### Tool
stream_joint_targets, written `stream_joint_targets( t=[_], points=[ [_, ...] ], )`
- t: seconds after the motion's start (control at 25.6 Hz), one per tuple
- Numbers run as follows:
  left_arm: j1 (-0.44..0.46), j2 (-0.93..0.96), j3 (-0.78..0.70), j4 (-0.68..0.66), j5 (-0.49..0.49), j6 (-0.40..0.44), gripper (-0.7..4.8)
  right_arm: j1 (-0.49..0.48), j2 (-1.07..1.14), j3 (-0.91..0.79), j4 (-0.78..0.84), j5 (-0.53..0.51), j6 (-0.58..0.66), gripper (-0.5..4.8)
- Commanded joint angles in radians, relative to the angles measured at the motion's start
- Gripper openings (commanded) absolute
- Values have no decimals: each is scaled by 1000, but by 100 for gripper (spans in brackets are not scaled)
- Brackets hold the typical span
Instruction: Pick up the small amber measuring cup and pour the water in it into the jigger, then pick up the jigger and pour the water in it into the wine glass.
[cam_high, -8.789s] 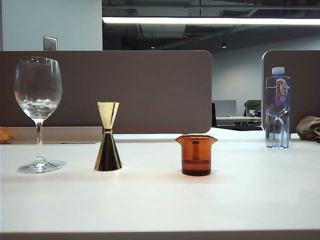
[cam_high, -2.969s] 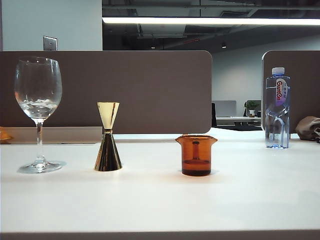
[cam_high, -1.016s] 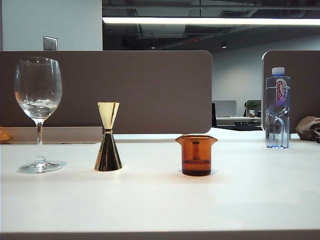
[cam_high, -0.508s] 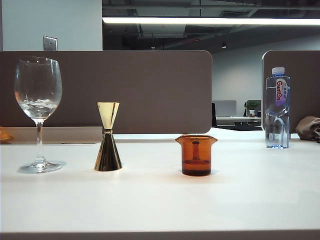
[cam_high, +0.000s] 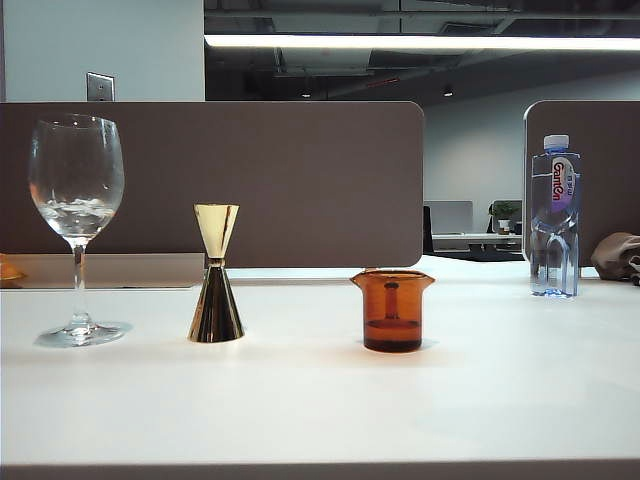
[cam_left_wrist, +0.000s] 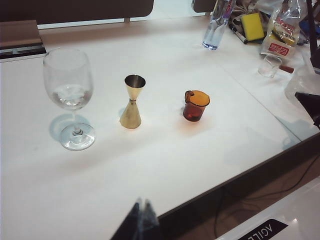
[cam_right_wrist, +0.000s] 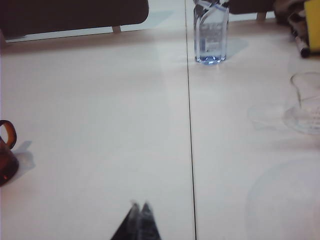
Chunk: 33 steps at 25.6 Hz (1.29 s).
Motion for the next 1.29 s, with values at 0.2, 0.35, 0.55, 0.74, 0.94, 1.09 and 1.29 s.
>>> stream_joint_targets(
  t=[0.2,0.35,0.55,0.74,0.94,1.09,1.29],
  points=[
    [0,1,1,6,1,0,-2,-1,1,200,-160,-2,156,-1],
    [0,1,1,6,1,0,-2,-1,2,352,-175,-41,311,-1],
    [0,1,1,6,1,0,-2,0,9,578,-393,-91,299,-1],
    [0,1,1,6,0,0,-2,-1,44,704,-519,-168,146,-1],
    [0,1,1,6,1,0,-2,0,127,807,-584,-175,47,-1],
    [0,1,1,6,0,0,-2,-1,221,893,-649,-211,-71,-1],
    [0,1,1,6,1,0,-2,39,309,938,-600,-211,-249,-1]
  ],
)
